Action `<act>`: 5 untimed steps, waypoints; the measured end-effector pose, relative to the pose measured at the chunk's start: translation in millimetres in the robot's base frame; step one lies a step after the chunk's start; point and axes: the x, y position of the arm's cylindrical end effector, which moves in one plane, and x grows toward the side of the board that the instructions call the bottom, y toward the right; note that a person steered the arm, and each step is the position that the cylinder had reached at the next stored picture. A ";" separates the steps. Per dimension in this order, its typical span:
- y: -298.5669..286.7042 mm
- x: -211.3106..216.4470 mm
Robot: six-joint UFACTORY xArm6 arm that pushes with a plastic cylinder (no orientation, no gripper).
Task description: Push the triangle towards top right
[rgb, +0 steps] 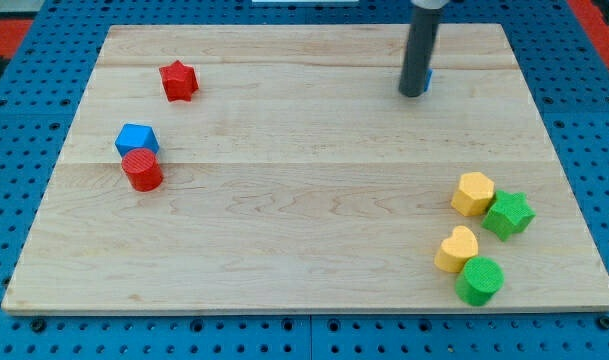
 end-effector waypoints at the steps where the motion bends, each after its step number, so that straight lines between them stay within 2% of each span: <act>1: 5.2 -30.6; 2: 2.6 -54.4; 3: -76.6 7.2; 4: -192.6 36.4; 5: -236.4 18.5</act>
